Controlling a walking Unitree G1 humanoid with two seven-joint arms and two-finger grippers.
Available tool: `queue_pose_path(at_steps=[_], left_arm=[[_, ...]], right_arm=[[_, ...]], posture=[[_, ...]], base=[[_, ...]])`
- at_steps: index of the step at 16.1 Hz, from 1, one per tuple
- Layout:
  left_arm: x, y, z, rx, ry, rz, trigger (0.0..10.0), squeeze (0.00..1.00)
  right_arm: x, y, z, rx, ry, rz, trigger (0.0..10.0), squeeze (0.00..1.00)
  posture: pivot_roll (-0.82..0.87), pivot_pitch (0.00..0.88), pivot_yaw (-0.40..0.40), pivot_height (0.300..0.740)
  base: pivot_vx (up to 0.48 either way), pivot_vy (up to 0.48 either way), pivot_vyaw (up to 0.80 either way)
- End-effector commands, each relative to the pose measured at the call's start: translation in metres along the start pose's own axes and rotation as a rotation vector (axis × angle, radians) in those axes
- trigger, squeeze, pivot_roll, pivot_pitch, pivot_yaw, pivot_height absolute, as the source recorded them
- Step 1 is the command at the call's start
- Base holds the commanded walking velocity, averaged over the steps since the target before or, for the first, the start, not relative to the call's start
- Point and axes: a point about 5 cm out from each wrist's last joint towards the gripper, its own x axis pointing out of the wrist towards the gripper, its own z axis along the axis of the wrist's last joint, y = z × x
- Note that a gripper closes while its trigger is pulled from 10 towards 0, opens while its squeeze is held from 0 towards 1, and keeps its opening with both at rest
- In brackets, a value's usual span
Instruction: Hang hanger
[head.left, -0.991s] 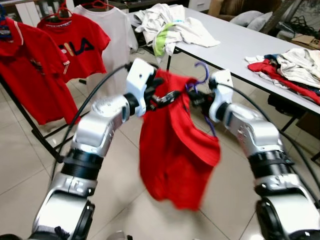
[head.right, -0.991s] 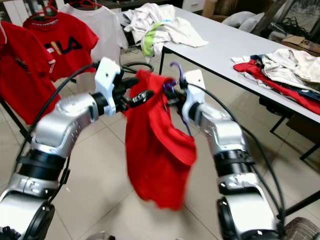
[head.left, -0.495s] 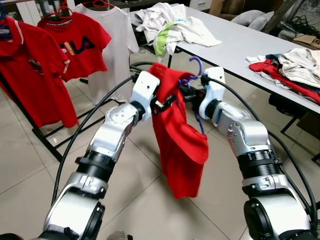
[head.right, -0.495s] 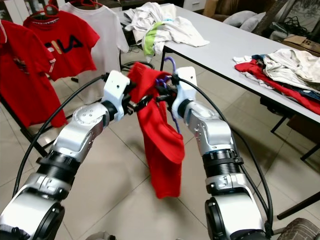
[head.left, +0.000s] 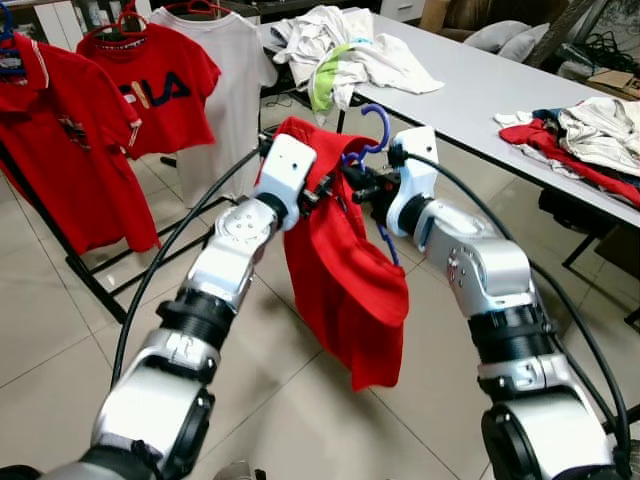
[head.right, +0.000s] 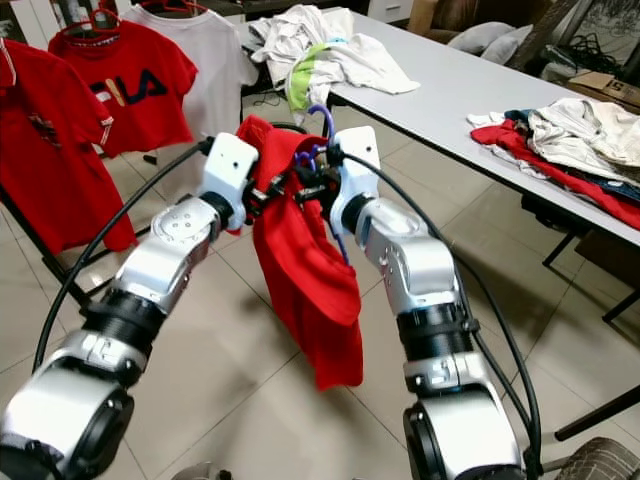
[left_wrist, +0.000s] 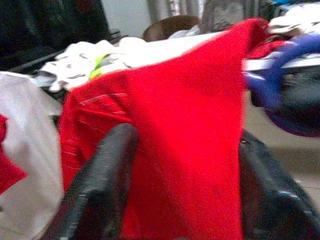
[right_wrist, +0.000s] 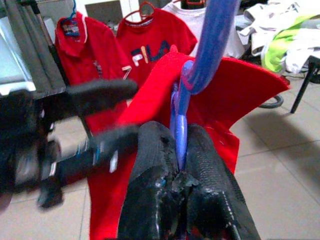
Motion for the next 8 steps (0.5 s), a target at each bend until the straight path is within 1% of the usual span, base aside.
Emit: queue_pose_path(at_steps=[1, 4, 8], left_arm=[[0.0031, 0.0032, 0.0087, 0.019, -0.030, 0.013, 0.0, 0.00], [0.0045, 0.0041, 0.0137, 0.015, -0.064, -0.001, 0.0, 0.00], [0.0066, 0.0020, 0.0159, 0.001, -0.077, -0.033, 0.0, 0.00]], right_arm=[[-0.0016, 0.0035, 0.0096, -0.003, -0.033, 0.022, 0.0, 0.00], [-0.0020, 0.0054, 0.0092, -0.007, -0.027, 0.033, 0.0, 0.00], [-0.0028, 0.0070, 0.0076, -0.005, -0.018, 0.043, 0.0, 0.00]], posture=[[-0.05, 0.000, -0.020, 0.740], [-0.05, 0.000, -0.019, 0.740], [-0.05, 0.000, -0.013, 0.740]], base=[[0.000, 0.000, 0.00], [0.000, 0.000, 0.00], [0.000, 0.000, 0.00]])
